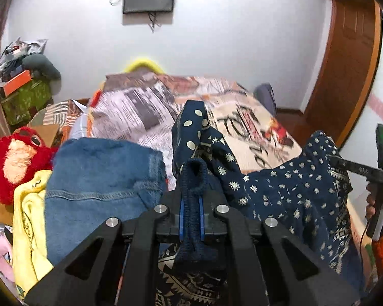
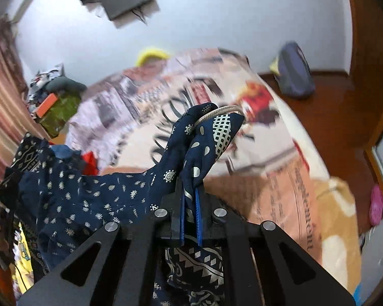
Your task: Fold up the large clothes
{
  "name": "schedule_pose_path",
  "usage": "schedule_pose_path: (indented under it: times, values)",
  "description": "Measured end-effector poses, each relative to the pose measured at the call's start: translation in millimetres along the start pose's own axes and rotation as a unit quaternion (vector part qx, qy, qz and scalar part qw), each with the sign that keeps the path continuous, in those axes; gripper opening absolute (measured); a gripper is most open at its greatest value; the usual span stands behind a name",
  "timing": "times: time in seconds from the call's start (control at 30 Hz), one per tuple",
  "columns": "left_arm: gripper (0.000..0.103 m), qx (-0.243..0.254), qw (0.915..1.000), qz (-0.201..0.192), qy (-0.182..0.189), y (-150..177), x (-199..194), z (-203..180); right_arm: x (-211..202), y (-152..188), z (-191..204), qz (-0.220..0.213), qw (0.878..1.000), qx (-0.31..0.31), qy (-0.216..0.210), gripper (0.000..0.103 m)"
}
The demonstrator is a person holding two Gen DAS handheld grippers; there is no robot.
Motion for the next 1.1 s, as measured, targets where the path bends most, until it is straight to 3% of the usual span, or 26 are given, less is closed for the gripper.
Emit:
schedule_pose_path:
  times: [0.2,0.37,0.53,0.73,0.97,1.1]
  values:
    - [0.007,-0.04,0.9991,-0.014,-0.003,-25.7,-7.4,28.1,-16.7,-29.9,25.9,-0.048,0.998,-0.035,-0.005,0.006]
    - [0.007,-0.088,0.996,-0.015,0.006,-48.1,8.7,57.8,2.7,-50.3,38.4,-0.053,0.997,-0.055,0.004,0.006]
    - [0.007,-0.122,0.9922,0.016,-0.021,-63.0,58.2,88.8,50.4,-61.0,39.6,-0.018,0.998,-0.059,0.016,0.006]
    - [0.008,-0.146,0.9867,0.048,-0.054,-55.8,108.6,123.2,111.3,-57.1,28.2,0.045,0.996,-0.062,0.047,0.006]
    - [0.011,-0.137,0.9845,0.072,-0.083,-36.9,134.4,140.1,151.3,-30.3,-5.6,0.096,0.994,-0.011,0.049,0.007]
    - [0.015,-0.122,0.9825,0.094,-0.105,-29.6,141.7,144.2,151.7,-24.4,-9.9,0.106,0.993,-0.009,0.053,0.007]
Point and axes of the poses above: each gripper's, at about its wrist camera, not at the fingertips, and x roughly the way its jaws point, z to its left, y to its underside, the point moved 1 cm from there along x, roughly the way its jaws point, and after that the axes turned 13 degrees about -x, right-handed, at the moved point
